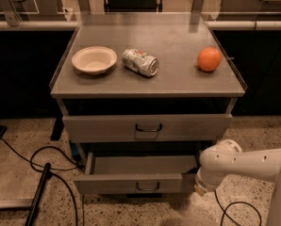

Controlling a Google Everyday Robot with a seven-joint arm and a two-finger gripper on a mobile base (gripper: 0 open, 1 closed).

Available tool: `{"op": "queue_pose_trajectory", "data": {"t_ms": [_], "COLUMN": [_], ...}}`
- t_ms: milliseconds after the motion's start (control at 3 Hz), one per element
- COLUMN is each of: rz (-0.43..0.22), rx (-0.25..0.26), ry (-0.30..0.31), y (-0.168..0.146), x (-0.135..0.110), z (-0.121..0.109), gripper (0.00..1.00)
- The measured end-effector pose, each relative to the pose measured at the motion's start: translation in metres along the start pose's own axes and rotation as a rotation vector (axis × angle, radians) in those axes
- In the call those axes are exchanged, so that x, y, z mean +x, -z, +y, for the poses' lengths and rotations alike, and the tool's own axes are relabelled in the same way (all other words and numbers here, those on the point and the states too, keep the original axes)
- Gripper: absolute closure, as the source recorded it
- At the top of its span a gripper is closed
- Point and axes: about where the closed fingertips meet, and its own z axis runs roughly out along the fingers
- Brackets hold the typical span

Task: Close middle drawer

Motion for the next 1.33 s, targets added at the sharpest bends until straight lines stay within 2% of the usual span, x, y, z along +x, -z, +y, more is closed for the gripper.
{"op": "queue_pose_trajectory", "data": {"t_ms": [667, 1333], "rz": [-0.075, -0.076], "rx": [0.028, 0.028], "ry": [0.001, 0.001], "y": [0.0, 0.0], "x": [-0.03, -0.03], "z": [-0.016, -0.016], "gripper": [1.0, 0.59]}}
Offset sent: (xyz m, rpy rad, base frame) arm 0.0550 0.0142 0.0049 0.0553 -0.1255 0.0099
